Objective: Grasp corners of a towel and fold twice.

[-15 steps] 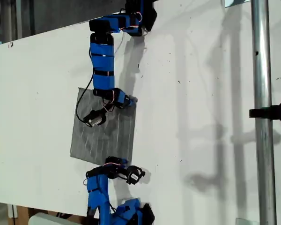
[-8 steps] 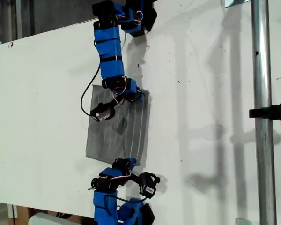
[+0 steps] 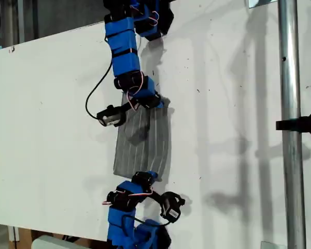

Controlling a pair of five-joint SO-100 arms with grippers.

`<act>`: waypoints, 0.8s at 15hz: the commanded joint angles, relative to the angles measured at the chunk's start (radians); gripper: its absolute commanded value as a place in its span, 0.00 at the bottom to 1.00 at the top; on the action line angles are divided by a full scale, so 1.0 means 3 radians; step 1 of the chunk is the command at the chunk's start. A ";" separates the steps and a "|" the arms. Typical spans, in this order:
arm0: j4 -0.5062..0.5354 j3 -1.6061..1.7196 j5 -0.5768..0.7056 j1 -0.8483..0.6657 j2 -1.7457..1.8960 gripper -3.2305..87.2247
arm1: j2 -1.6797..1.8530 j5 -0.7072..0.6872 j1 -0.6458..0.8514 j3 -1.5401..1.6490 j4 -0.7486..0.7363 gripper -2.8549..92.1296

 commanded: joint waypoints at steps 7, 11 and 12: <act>0.0460 -0.2066 0.2066 -0.2076 -0.1345 0.02 | 0.0332 -0.1544 0.2286 -0.0097 -0.0133 0.03; 0.0184 -0.1452 0.1902 -0.1999 -0.1304 0.02 | 0.0419 -0.1309 0.1785 0.0286 -0.0174 0.03; 0.0056 -0.1232 0.1836 -0.1969 -0.1324 0.02 | 0.0317 -0.1217 0.1657 0.0424 -0.0266 0.03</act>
